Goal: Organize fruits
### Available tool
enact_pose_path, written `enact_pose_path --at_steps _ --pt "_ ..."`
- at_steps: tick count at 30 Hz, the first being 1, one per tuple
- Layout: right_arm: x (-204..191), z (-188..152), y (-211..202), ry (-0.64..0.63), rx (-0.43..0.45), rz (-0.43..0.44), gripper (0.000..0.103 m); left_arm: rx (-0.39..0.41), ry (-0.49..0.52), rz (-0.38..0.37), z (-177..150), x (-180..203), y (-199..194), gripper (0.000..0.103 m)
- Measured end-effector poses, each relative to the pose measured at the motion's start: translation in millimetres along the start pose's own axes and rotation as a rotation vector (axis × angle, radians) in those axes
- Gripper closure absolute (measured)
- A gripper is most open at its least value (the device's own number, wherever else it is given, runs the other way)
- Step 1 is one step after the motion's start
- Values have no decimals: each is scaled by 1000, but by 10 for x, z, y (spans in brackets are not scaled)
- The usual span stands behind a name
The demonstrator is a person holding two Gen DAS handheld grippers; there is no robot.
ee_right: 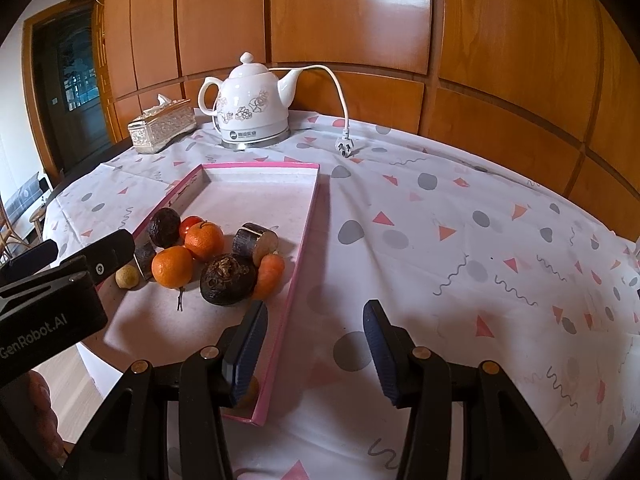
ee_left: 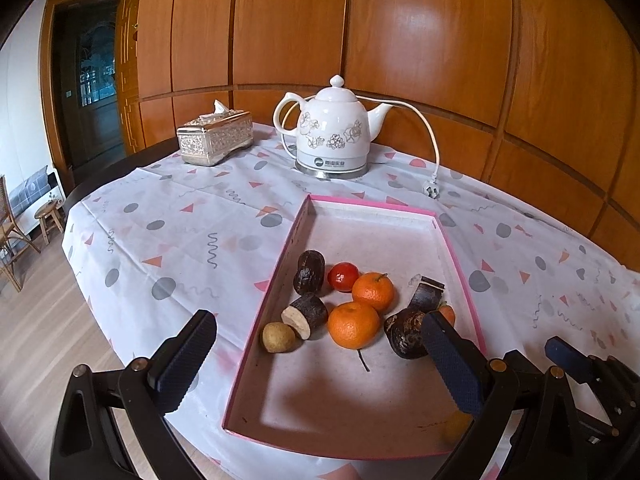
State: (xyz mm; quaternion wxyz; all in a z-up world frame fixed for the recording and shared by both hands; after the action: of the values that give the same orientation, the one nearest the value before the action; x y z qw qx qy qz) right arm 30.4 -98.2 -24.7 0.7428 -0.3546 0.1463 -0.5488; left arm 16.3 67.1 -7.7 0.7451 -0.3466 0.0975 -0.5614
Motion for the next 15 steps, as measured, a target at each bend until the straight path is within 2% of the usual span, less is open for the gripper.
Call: enact_pose_path --at_steps 15 --pt "17 -16 15 -1 0 0 52 8 25 -7 -23 35 11 1"
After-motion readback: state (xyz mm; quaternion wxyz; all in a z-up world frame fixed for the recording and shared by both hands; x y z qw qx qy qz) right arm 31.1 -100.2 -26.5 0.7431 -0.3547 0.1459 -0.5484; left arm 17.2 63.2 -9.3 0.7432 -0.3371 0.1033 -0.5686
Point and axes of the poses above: each gripper's, at about its wrist camera, not at the fingertips, and y roughly the way its jaws point, x to its right, z to its top, the point moved 1 cm from there along y, roughly the way its jaws point, and after that the axes turned 13 degrees about -y, right-handed, at the moved point
